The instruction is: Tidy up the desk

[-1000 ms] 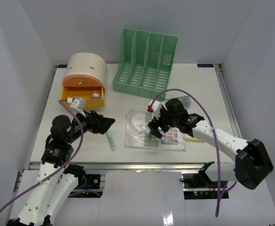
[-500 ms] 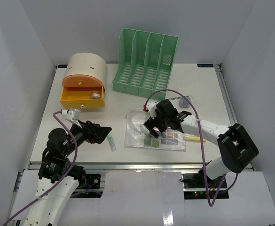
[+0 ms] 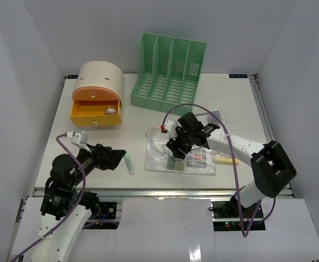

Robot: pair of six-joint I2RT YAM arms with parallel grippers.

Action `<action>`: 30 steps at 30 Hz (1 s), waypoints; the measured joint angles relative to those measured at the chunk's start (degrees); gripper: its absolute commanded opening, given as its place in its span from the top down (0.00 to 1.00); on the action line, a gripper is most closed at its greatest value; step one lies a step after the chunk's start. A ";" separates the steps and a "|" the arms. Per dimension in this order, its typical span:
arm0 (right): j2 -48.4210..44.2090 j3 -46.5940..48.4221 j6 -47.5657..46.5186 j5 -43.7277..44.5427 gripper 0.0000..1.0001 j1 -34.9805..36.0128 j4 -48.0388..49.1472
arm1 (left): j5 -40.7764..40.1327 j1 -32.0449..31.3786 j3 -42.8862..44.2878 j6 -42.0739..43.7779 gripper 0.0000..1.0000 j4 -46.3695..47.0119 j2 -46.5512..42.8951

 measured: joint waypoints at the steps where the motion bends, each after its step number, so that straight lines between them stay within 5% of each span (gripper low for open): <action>1: 0.18 1.75 -2.05 -1.36 0.88 0.09 -1.91 | -0.41 0.00 0.90 0.01 0.02 -0.91 -0.40; 10: 8.67 31.91 -20.98 -8.96 0.92 3.24 -13.06 | -4.66 0.00 6.09 -1.90 0.02 -4.50 -7.94; 16: 20.18 51.50 -24.58 -6.62 0.92 8.95 -13.92 | -8.27 0.00 8.96 -3.67 0.02 -7.00 -9.47; 22: 29.30 64.17 -20.73 -2.08 0.92 14.44 -4.92 | -11.09 0.00 10.19 -4.65 0.02 -8.45 -9.70; 30: 34.80 64.56 -10.89 2.64 0.88 18.59 21.83 | -12.19 0.00 10.22 -6.16 0.02 -9.92 -11.69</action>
